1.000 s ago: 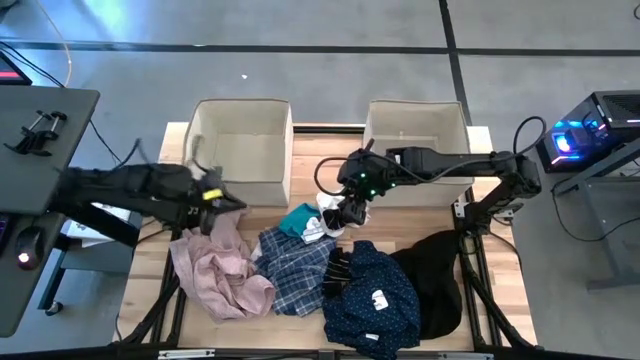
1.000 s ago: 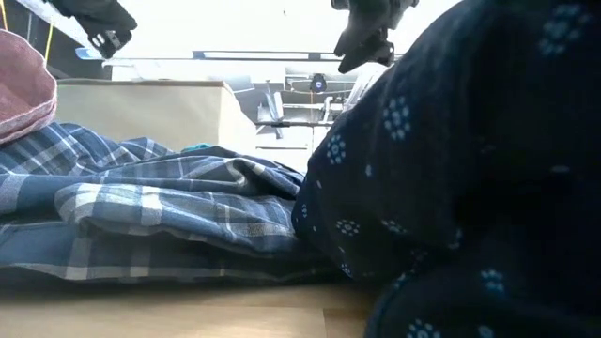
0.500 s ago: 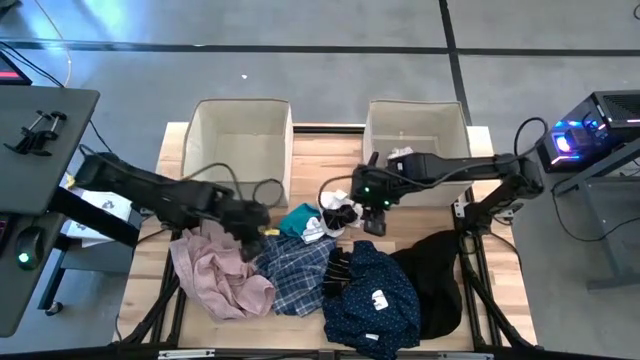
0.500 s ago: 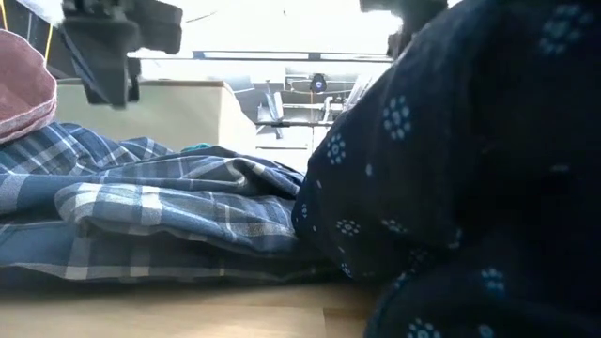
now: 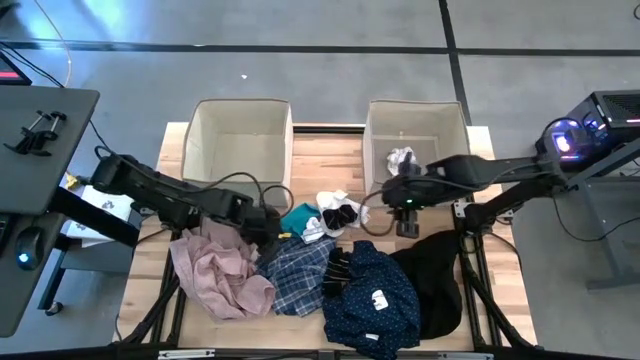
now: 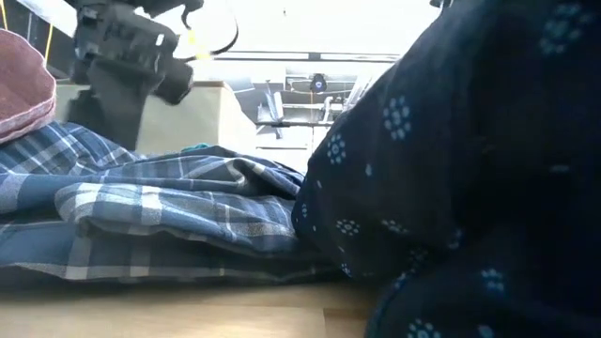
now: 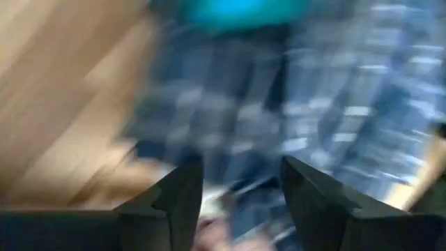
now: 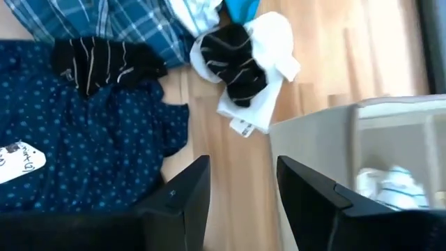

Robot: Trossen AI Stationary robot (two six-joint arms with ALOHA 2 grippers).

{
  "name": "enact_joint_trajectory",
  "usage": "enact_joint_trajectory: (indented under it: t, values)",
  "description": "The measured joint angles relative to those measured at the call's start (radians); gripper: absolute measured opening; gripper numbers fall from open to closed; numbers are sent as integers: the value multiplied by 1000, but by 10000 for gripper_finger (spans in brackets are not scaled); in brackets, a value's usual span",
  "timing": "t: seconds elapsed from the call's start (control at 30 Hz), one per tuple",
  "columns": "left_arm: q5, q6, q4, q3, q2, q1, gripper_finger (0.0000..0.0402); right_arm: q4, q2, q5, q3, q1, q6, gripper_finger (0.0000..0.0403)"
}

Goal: Sort clothes
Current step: Put the dull blue striped cloth into the left laundry organizer

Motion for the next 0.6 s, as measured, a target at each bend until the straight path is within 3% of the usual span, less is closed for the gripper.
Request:
enact_joint_trajectory:
  t: [0.13, 0.37, 0.5, 0.6]
  values:
    - [-71, -108, -47, -5, 2, -1, 199, 3, -51, 48, 0, 10, 1, 153]
    - [-77, -203, 136, -118, 1, 31, 187, 5, -99, 102, 0, 9, 80, 153]
    - [-88, -188, 202, -147, 1, 35, 132, 5, -103, 102, 0, 10, 123, 153]
    - [-86, -134, 261, -149, 1, 35, 54, 16, -102, 105, 0, 10, 141, 153]
